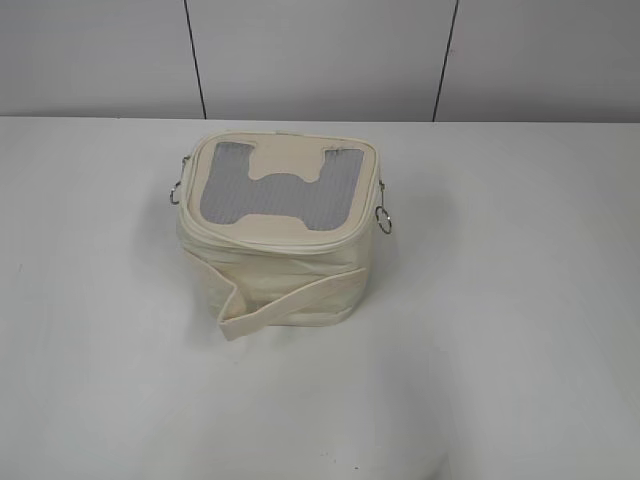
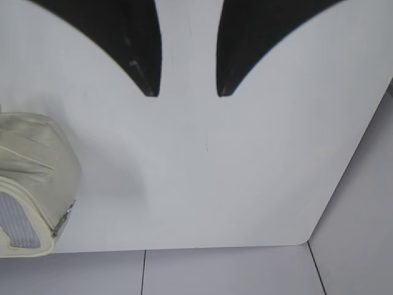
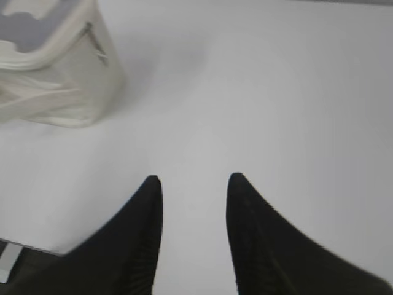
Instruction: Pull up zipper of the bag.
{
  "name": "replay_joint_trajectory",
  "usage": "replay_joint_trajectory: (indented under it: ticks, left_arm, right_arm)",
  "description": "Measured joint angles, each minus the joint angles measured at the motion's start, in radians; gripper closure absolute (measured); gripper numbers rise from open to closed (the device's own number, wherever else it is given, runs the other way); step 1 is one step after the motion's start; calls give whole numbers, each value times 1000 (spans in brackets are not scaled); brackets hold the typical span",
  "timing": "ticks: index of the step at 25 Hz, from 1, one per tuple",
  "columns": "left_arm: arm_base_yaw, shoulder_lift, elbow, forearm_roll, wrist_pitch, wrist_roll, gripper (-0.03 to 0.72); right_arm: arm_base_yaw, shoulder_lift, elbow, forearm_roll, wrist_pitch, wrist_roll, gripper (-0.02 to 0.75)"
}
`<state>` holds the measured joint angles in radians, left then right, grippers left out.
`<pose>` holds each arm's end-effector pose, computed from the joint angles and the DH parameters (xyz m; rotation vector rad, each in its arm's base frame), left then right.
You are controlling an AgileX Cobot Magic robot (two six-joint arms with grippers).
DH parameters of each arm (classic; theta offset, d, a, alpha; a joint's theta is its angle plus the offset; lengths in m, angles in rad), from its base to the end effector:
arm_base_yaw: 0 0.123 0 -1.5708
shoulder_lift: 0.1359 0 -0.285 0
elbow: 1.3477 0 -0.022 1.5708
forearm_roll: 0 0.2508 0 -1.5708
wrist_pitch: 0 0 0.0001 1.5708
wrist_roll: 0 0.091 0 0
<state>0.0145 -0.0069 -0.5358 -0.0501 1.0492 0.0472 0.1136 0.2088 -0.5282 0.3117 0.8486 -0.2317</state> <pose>-0.0098 -0.0041 0.2881 0.0357 1.9889 -0.0195 0.0317 0.0247 0.3027 -0.2842 1.9674 0.2900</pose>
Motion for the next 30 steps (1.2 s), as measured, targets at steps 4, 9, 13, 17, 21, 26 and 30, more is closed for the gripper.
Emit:
replay_joint_trajectory:
  ticks: [4, 9, 13, 17, 21, 26, 30]
  left_arm:
    - [0, 0, 0, -3, 0, 0, 451]
    - [0, 0, 0, -39, 0, -1, 451]
    - [-14, 0, 0, -49, 0, 0, 451]
    - [-16, 0, 0, -49, 0, 0, 451]
    - [-16, 0, 0, -49, 0, 0, 451]
    - [-16, 0, 0, -48, 0, 0, 451]
    - [-16, 0, 0, -47, 0, 0, 451]
  right_arm:
    - [0, 309, -27, 358, -149, -400, 451]
    - [0, 797, -197, 730, -167, -869, 451]
    - [0, 1156, -463, 855, -75, -1023, 451]
    - [23, 1497, -791, 853, 37, -1044, 437]
    - [116, 1773, -1115, 775, 68, -1000, 385]
    - [239, 2059, -1473, 685, 145, -872, 358]
    - [306, 2219, -1698, 631, 203, -771, 357]
